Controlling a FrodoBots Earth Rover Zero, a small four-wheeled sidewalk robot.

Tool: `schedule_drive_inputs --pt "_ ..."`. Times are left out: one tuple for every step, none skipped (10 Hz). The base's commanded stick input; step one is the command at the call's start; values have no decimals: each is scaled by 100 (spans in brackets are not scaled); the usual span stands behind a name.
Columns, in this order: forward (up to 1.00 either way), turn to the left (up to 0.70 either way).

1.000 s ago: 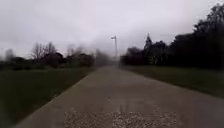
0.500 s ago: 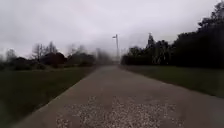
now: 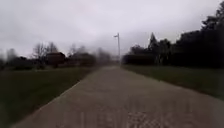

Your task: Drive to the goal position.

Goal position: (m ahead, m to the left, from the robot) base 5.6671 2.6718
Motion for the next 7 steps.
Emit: schedule_drive_inputs --pt "85 0" --pt "85 0" --pt "85 0" --pt "85 0" --pt "85 0" --pt "85 0" --pt "85 0"
